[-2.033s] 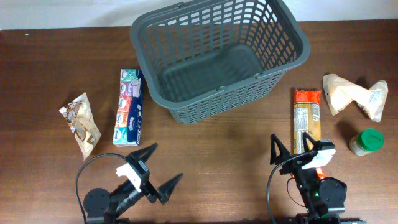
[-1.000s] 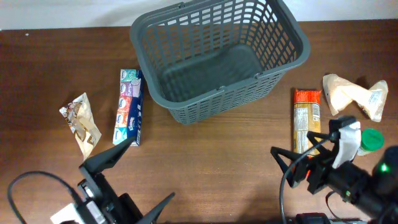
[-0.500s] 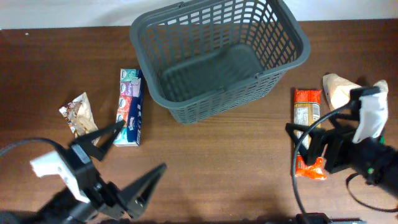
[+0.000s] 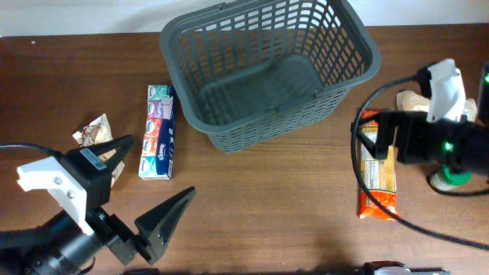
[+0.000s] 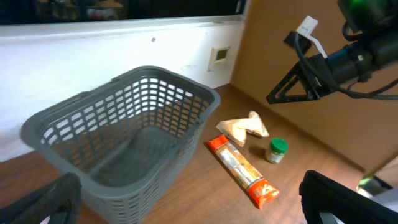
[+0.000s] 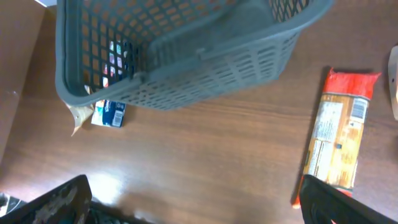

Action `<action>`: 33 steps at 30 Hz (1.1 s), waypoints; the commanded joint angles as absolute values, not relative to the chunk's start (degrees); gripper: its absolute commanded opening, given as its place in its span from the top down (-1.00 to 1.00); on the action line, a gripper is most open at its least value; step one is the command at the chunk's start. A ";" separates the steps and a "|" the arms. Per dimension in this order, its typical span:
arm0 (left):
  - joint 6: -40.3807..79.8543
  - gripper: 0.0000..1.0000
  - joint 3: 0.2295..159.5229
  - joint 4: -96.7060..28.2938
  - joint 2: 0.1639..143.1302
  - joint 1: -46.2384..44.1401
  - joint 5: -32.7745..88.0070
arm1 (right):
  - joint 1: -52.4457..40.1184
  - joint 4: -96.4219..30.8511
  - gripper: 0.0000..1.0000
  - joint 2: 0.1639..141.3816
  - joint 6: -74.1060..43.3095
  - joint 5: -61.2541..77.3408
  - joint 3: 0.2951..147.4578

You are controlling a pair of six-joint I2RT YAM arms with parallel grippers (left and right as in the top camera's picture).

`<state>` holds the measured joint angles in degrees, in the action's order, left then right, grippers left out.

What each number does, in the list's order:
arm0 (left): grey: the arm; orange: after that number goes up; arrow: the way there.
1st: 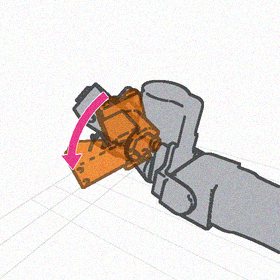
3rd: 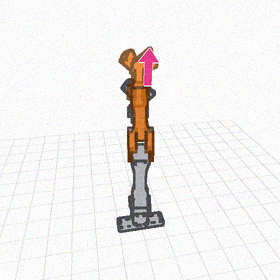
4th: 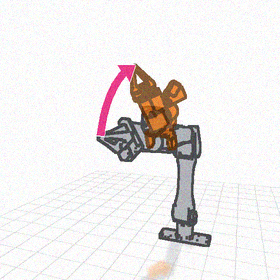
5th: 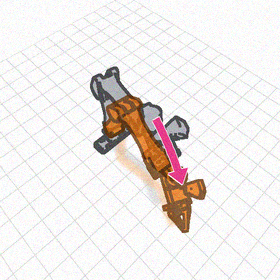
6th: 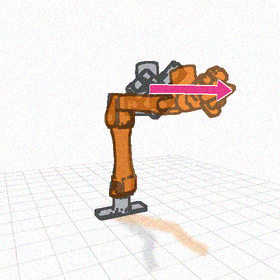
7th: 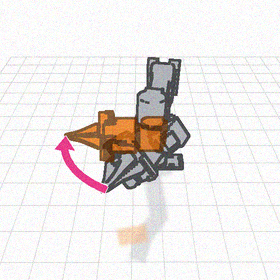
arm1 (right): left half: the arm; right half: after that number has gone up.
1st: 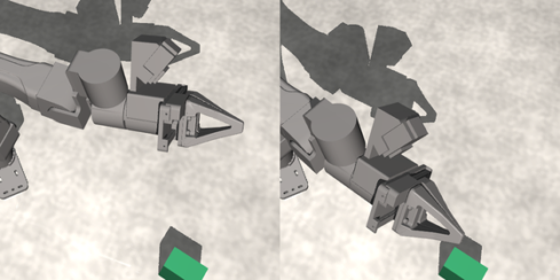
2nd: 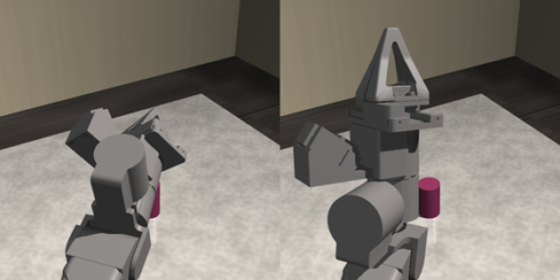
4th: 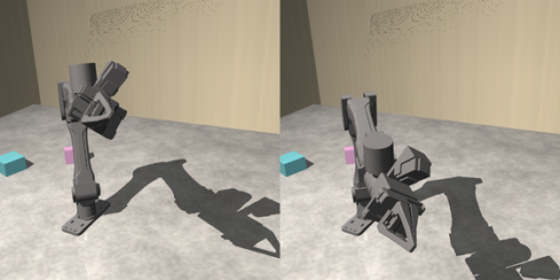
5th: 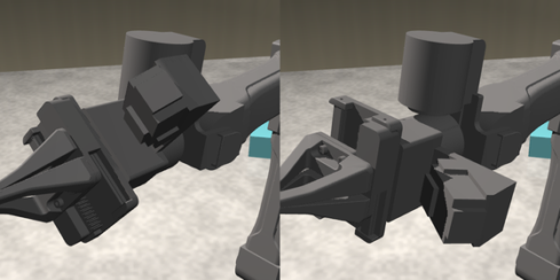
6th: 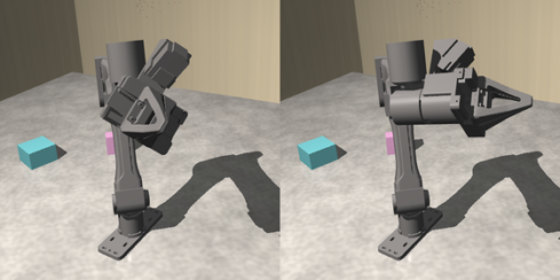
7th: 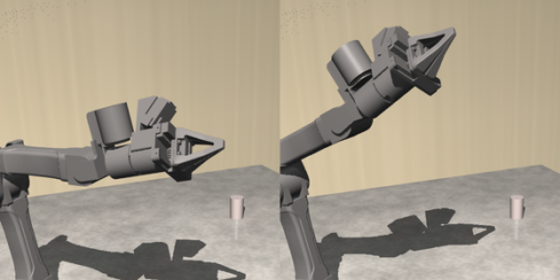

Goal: Pack container
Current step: 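Raise both grippers and move them toward the gray basket rim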

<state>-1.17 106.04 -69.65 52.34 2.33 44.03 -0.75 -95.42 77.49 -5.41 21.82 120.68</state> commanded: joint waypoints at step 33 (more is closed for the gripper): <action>28.88 -0.99 107.20 -87.35 83.13 -58.24 -15.90 | -1.10 -80.09 -0.98 82.85 -6.33 13.23 126.98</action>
<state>25.78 106.74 -87.07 83.74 -58.02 -13.13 -0.75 -82.94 81.03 -5.26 16.21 124.16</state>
